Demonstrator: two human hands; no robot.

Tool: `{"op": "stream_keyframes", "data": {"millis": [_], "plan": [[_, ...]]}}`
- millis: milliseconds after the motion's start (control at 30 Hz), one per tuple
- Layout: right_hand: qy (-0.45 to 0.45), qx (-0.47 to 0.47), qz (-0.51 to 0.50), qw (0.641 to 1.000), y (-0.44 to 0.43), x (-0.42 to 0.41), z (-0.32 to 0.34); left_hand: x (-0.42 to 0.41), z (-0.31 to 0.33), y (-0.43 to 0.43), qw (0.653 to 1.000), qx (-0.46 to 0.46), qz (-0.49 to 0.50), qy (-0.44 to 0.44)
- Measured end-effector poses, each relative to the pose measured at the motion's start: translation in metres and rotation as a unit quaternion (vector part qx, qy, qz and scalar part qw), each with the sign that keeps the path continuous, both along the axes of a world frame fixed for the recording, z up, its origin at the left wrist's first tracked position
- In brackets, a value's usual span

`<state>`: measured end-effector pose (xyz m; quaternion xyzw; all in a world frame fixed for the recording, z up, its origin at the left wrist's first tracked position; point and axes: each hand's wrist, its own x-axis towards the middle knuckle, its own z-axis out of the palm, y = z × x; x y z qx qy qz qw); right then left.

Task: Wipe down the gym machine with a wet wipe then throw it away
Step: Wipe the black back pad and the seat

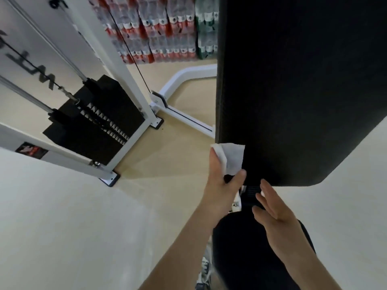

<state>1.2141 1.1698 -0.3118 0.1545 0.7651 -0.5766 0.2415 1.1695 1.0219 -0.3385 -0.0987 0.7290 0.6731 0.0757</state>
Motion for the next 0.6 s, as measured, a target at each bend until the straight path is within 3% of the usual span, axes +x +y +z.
{"op": "stream_keyframes", "data": {"millis": [133, 367, 500, 600], "plan": [[-0.028, 0.018, 0.022, 0.999, -0.005, -0.004, -0.007, -0.015, -0.033, 0.020, 0.993, -0.089, 0.074, -0.008], [-0.021, 0.029, 0.009, 0.999, -0.012, -0.024, -0.008, -0.037, -0.060, -0.012, 0.996, 0.005, -0.020, -0.082], [-0.008, 0.012, -0.037, 0.999, -0.018, -0.029, -0.004, -0.032, -0.053, -0.007, 0.993, 0.000, -0.003, -0.114], [-0.012, -0.007, -0.069, 0.998, -0.026, -0.029, 0.003, -0.018, -0.034, 0.006, 0.987, -0.086, 0.020, -0.135]]}}
